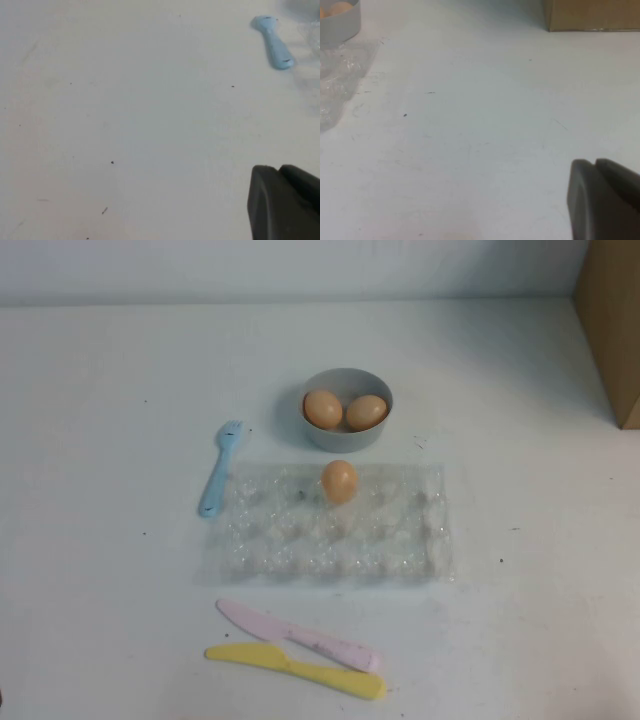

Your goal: Take an egg out of the egg box

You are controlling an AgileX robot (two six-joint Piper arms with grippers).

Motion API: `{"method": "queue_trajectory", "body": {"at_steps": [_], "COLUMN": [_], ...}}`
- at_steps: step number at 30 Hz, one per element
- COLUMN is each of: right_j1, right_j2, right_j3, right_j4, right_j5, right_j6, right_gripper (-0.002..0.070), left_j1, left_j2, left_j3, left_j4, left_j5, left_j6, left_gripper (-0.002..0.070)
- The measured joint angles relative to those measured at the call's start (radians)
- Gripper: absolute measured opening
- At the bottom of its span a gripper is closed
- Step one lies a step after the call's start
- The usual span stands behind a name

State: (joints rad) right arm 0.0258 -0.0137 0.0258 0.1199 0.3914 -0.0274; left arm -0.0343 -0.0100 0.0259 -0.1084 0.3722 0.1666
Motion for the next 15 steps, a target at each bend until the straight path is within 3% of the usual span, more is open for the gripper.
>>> {"method": "queue_trajectory", "body": {"at_steps": [15], "right_j1": [0.0], "right_j2": [0.0], "right_j3": [0.0], "right_j4": [0.007], "right_j5": [0.0], "right_j6": [0.0], "right_gripper": [-0.0017], "left_j1": [0.0], "left_j2": [0.0], "left_j3": [0.0], "left_j4": [0.0], "left_j5": [0.0], "left_j6": [0.0], "left_gripper": [-0.0004]}}
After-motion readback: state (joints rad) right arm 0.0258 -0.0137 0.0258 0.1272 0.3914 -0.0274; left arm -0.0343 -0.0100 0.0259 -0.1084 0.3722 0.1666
